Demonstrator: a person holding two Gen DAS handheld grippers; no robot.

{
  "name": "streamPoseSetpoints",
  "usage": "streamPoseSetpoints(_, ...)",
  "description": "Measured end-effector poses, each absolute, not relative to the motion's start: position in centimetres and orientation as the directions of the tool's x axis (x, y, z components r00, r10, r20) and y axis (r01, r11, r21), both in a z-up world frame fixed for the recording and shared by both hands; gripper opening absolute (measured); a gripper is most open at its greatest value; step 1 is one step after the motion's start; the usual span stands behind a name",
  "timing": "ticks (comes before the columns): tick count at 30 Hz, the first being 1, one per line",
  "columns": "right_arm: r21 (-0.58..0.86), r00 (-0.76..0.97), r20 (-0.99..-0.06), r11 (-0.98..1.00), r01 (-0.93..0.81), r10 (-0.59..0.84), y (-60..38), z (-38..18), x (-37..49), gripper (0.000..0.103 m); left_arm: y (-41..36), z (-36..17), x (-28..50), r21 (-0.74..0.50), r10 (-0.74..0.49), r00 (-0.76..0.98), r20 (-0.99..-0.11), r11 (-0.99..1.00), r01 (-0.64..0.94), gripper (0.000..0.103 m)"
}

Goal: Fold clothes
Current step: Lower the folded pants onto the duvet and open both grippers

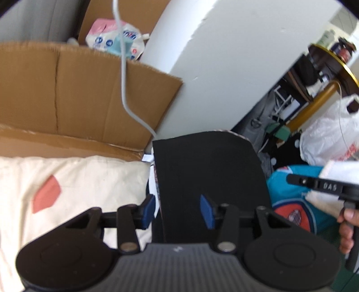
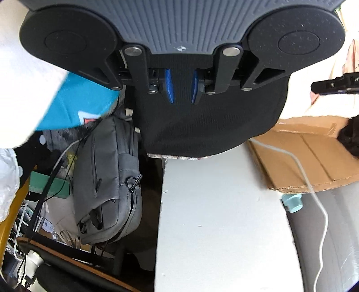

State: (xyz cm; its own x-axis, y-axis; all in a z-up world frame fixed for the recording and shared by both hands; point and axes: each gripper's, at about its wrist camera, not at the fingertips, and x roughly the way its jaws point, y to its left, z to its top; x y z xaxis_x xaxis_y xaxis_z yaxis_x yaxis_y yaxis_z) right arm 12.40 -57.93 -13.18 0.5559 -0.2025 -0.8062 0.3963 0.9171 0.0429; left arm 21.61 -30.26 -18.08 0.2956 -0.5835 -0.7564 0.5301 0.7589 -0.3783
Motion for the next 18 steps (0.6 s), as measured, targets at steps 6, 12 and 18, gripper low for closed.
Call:
streamPoseSetpoints(6,0.096,0.540,-0.823,0.893,0.440,-0.177,-55.1,-9.6,10.3,0.020,-28.3,-14.5,18.1,-0.306,-0.515,0.353,-0.781,0.808,0.503,0.048)
streamPoseSetpoints(12,0.118,0.578,-0.798,0.896,0.428,-0.172,-52.8,-6.2,7.4,0.036,-27.2,-10.5,14.4,-0.225,-0.501,0.382,-0.777,0.787,0.575,0.049)
streamPoseSetpoints(18,0.132,0.587,-0.789,0.885,0.447,-0.179,-50.5,-4.4,3.8,0.042,-26.1,-7.8,11.3,-0.184,-0.504,0.401,-0.765,0.768,0.613,0.058)
